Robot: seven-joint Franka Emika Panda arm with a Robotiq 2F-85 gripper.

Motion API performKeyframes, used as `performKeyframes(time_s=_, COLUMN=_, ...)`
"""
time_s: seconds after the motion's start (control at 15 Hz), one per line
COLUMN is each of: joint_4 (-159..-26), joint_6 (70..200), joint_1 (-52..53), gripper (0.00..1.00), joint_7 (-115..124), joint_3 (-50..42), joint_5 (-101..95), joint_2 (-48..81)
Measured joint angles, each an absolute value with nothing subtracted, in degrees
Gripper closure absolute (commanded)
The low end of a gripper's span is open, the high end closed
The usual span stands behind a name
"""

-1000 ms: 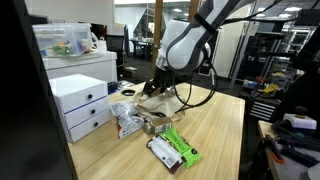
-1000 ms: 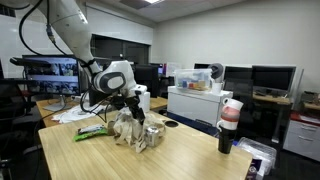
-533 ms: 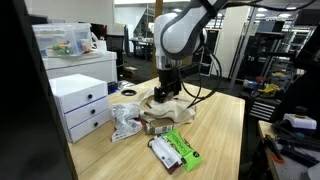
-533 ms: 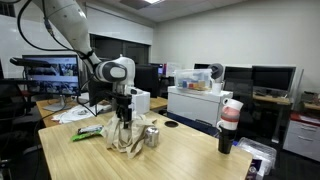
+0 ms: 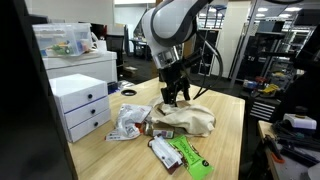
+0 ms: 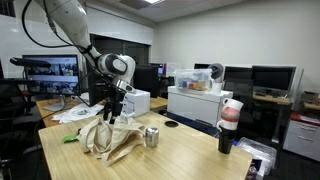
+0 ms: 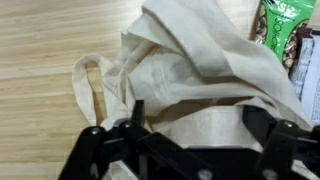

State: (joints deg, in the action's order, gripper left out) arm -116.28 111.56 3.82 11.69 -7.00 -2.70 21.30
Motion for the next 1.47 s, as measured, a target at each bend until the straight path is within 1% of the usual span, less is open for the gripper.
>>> performKeyframes(time_s=0.2, joint_4=-116.4, joint_6=115.7, joint_1=3.8, gripper=0.00, joint_7=11.8, joint_3=-6.8, joint_5=-5.0, joint_2=21.3)
performKeyframes(time_s=0.73, joint_4=-119.8, joint_6=141.5, joint_1=3.7, gripper=0.00, joint_7=17.4, joint_3=-9.6, joint_5=-10.0, joint_2=21.7)
performKeyframes(time_s=1.13, joint_4=-120.5, joint_6=151.8, joint_1=4.0, gripper=0.00, joint_7=22.2, joint_3=-13.0, joint_5=-11.3, joint_2=23.6)
performKeyframes(time_s=1.33, joint_4=-120.7, joint_6=162.1, joint_1=5.8, gripper=0.00, joint_7=27.7, joint_3=-17.0, joint_5=-14.2, joint_2=25.3)
performKeyframes(time_s=1.47, joint_4=-120.7, joint_6=169.0, joint_1=8.9, gripper=0.00, joint_7=31.5, joint_3=-22.1, joint_5=-15.2, joint_2=27.2)
